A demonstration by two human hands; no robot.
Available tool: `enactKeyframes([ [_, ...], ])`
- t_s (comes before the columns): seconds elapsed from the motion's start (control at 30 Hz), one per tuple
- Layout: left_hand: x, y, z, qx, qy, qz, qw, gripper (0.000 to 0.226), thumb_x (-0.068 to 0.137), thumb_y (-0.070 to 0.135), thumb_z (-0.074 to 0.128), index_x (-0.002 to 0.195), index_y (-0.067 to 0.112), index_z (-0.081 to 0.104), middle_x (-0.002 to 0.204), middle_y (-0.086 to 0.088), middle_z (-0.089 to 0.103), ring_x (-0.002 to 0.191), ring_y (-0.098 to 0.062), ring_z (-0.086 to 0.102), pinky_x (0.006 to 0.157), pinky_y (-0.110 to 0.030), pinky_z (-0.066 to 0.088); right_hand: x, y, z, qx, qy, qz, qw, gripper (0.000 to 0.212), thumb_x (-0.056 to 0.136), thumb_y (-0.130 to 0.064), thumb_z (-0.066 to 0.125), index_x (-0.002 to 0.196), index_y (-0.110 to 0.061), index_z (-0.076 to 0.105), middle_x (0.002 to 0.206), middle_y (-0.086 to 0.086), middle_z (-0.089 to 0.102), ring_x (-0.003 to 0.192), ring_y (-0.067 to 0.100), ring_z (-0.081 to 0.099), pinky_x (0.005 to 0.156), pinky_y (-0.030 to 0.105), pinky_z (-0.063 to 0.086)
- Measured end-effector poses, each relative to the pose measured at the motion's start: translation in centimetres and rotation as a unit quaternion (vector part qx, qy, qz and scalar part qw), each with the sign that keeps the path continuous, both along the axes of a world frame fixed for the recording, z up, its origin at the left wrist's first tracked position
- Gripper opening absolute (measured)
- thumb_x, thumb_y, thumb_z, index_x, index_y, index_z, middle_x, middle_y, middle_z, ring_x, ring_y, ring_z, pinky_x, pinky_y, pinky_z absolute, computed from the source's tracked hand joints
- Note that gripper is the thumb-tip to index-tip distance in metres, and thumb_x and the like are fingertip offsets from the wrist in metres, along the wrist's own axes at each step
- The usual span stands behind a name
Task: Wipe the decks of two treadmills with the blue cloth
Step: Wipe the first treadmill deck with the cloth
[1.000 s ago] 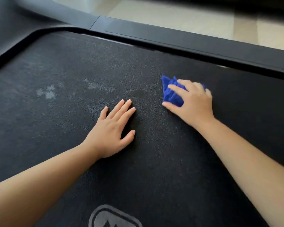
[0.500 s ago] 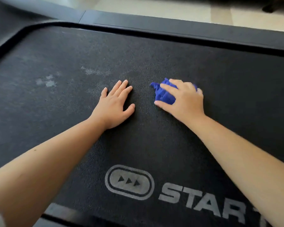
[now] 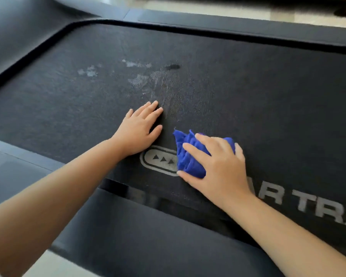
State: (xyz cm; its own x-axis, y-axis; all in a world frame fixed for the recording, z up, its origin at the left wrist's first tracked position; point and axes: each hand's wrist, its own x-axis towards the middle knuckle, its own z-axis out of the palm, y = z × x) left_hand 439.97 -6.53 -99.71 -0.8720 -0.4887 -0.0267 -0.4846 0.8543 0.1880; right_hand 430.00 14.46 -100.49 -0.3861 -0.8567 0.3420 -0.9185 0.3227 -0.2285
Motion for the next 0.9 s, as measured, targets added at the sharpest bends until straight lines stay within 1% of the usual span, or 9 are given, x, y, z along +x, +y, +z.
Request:
enactKeyframes([
  [0.1,3.4,2.1,-0.3,0.000,0.008,-0.008,1.000,0.076,0.080,0.058,0.010,0.146,0.021,0.023,0.155,0.004,0.012,0.142,-0.015,0.007,0.113,-0.042,0.007,1.6,1.4,-0.1,-0.013,-0.004,0.032,0.999,0.057,0.067,-0.064,0.045,0.105,-0.030,0.071,0.116,0.001,0.065,0.098,0.028,0.062,0.084,0.060,0.043],
  [0.2,4.6,3.3,-0.5,-0.012,0.019,0.007,1.000,0.078,0.078,0.057,0.007,0.145,0.020,0.025,0.154,0.004,0.014,0.142,-0.014,0.009,0.112,-0.040,0.007,-0.6,-0.5,0.3,-0.006,-0.013,0.028,1.000,0.057,0.066,-0.066,0.047,0.103,-0.029,0.071,0.112,0.001,0.066,0.093,0.027,0.063,0.081,0.059,0.044],
  [0.3,4.7,3.8,-0.4,-0.019,0.013,0.020,1.000,0.078,0.078,0.057,0.006,0.145,0.022,0.025,0.154,0.006,0.014,0.142,-0.012,0.007,0.113,-0.038,0.006,-3.7,-3.5,1.2,0.037,-0.040,-0.042,0.998,0.057,0.072,-0.065,0.060,0.118,-0.031,0.064,0.128,0.000,0.057,0.112,0.029,0.052,0.094,0.058,0.036],
  [0.4,4.6,3.7,-0.4,-0.029,0.006,0.022,0.999,0.076,0.079,0.056,0.007,0.145,0.024,0.025,0.154,0.008,0.014,0.142,-0.011,0.008,0.113,-0.036,0.007,-5.2,-4.8,0.8,0.066,-0.045,-0.070,0.994,0.059,0.078,-0.062,0.058,0.129,-0.032,0.054,0.138,-0.001,0.046,0.123,0.029,0.040,0.101,0.056,0.027],
  [0.47,4.5,3.9,-0.3,-0.034,-0.001,0.026,0.999,0.075,0.079,0.056,0.007,0.145,0.024,0.024,0.154,0.008,0.014,0.142,-0.011,0.008,0.113,-0.037,0.007,-4.6,-4.2,0.6,0.040,-0.032,-0.049,0.997,0.058,0.075,-0.059,0.064,0.123,-0.027,0.061,0.130,0.004,0.054,0.116,0.032,0.047,0.096,0.059,0.032],
  [0.53,4.4,3.9,-0.3,-0.042,-0.010,0.030,0.999,0.075,0.079,0.056,0.008,0.145,0.024,0.024,0.154,0.008,0.013,0.142,-0.012,0.008,0.113,-0.038,0.008,-3.7,-3.1,-0.1,0.005,-0.019,-0.027,0.999,0.056,0.066,-0.056,0.074,0.110,-0.022,0.069,0.117,0.009,0.062,0.101,0.035,0.057,0.086,0.063,0.039],
  [0.63,4.2,3.9,-0.3,-0.046,-0.017,0.037,0.998,0.076,0.078,0.056,0.008,0.145,0.024,0.024,0.154,0.007,0.014,0.142,-0.012,0.009,0.114,-0.040,0.010,-1.4,-1.5,-0.4,-0.009,-0.001,-0.009,1.000,0.057,0.056,-0.056,0.080,0.101,-0.022,0.072,0.108,0.010,0.066,0.090,0.034,0.061,0.079,0.063,0.043],
  [0.8,4.0,4.2,-0.2,-0.064,-0.017,0.046,0.997,0.079,0.076,0.055,0.008,0.144,0.022,0.027,0.154,0.007,0.017,0.141,-0.012,0.012,0.113,-0.039,0.013,-0.3,-0.9,-0.3,-0.013,0.001,0.004,1.000,0.055,0.059,-0.059,0.074,0.101,-0.022,0.072,0.109,0.010,0.066,0.089,0.034,0.062,0.078,0.065,0.044],
  [0.9,4.0,4.2,-0.2,-0.057,-0.004,0.049,0.997,0.079,0.075,0.056,0.009,0.144,0.022,0.029,0.153,0.007,0.019,0.141,-0.013,0.014,0.113,-0.040,0.015,-0.2,-0.7,0.1,0.004,-0.015,0.009,1.000,0.060,0.065,-0.065,0.052,0.105,-0.024,0.071,0.111,0.008,0.066,0.092,0.033,0.062,0.078,0.064,0.045],
])
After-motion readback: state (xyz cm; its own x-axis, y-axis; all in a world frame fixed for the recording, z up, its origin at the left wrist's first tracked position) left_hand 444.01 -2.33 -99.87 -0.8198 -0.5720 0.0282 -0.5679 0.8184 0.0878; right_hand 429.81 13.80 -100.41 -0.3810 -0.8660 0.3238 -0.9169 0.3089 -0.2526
